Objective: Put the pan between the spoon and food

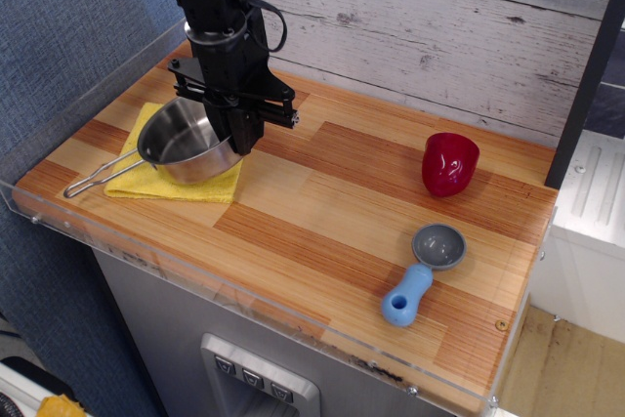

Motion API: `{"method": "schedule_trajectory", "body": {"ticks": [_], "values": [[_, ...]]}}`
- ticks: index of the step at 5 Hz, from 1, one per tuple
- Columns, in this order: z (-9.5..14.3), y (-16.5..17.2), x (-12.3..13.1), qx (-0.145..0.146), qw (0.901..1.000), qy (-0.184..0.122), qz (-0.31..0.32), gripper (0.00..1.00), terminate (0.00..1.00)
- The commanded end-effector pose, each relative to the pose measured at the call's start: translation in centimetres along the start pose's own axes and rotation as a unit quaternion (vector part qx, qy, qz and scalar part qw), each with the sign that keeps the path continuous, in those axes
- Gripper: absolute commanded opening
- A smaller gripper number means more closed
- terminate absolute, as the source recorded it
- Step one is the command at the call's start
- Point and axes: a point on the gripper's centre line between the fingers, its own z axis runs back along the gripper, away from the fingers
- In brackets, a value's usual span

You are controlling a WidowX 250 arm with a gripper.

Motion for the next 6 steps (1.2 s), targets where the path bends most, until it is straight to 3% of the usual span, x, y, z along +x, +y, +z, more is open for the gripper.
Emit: {"method": "schedule_trajectory", "body": {"ticks": [1,3,4,6], "values": [[4.7,-4.6,0.5,0.005,0.9977,-0.055,-0.039,0.0,0.0],[2.4,-14.3,0.9,-0.036,0.9902,-0.048,-0.126,0.0,0.0],[1.2,-17.8,0.5,-0.037,0.9853,-0.034,-0.163,0.0,0.0],[-1.1,-17.8,-1.2,-0.015,0.9858,0.002,-0.167,0.0,0.0]]}}
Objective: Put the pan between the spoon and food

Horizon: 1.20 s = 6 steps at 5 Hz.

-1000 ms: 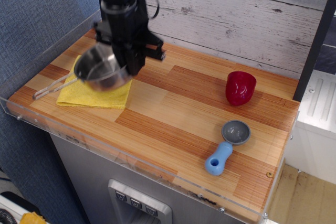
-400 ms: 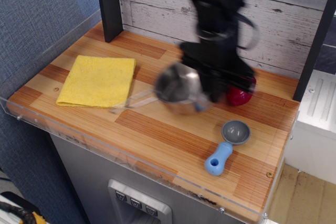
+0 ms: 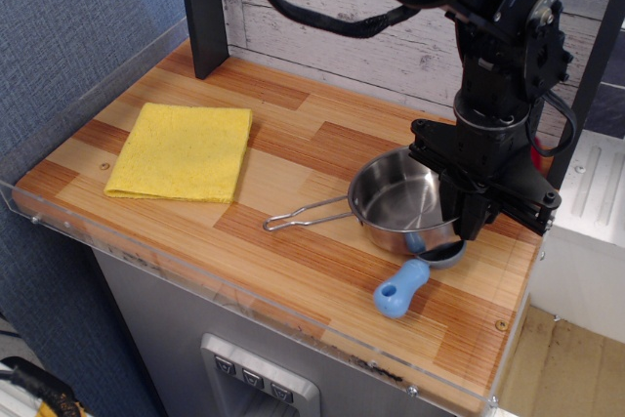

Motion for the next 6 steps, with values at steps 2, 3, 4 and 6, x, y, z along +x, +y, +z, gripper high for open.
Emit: {"method": "schedule_trajectory", "body": {"ticks": [2,3,4,6], "values": [[1.6,4.5,-2.6,0.014,0.999,-0.005,0.043,0.0,0.0],[0.8,4.1,-2.3,0.005,0.9993,0.003,0.037,0.0,0.0],[0.3,3.3,-1.8,-0.015,0.9996,0.004,0.022,0.0,0.0],[-0.3,0.8,-1.2,-0.024,0.9997,-0.001,-0.002,0.0,0.0]]}}
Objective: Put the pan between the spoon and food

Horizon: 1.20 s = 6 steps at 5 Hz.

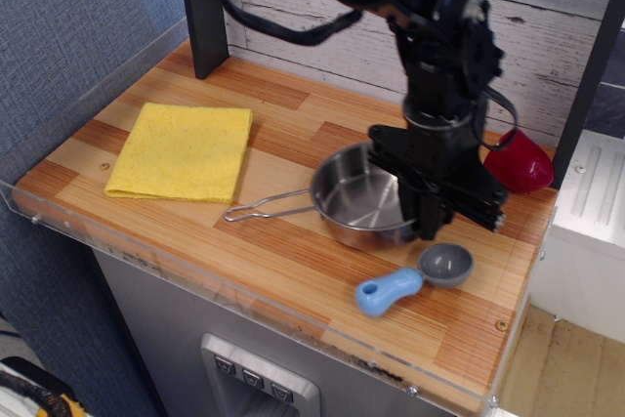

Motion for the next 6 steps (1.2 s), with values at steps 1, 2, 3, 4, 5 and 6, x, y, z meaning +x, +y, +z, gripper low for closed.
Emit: {"method": "schedule_trajectory", "body": {"ticks": [1,2,3,4,5,6], "values": [[0.3,-1.4,0.0,-0.002,0.9998,-0.012,-0.016,0.0,0.0],[0.3,-1.0,-0.2,-0.011,0.9999,-0.011,-0.002,0.0,0.0],[0.7,-0.6,-0.4,-0.017,0.9998,-0.004,0.014,1.0,0.0],[1.8,-0.4,-0.3,-0.019,0.9997,-0.014,0.013,1.0,0.0],[3.7,-0.1,-0.1,-0.03,0.9987,-0.038,0.017,1.0,0.0],[7.4,0.5,0.1,-0.024,0.9959,-0.081,0.032,1.0,0.0]]}}
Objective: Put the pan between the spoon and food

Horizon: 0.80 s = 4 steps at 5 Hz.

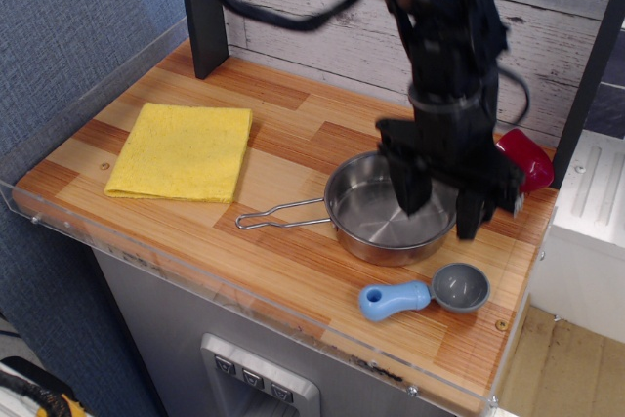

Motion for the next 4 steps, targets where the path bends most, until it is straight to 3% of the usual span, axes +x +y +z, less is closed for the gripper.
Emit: {"method": "schedule_trajectory", "body": {"ticks": [1,3,4], "values": [[8.5,1.1,-0.6,0.033,0.9953,-0.074,0.053,1.0,0.0],[9.8,4.6,-3.3,0.058,0.9847,-0.034,0.161,1.0,0.0],[9.3,5.5,-3.1,0.011,0.9906,-0.049,0.127,1.0,0.0]]}}
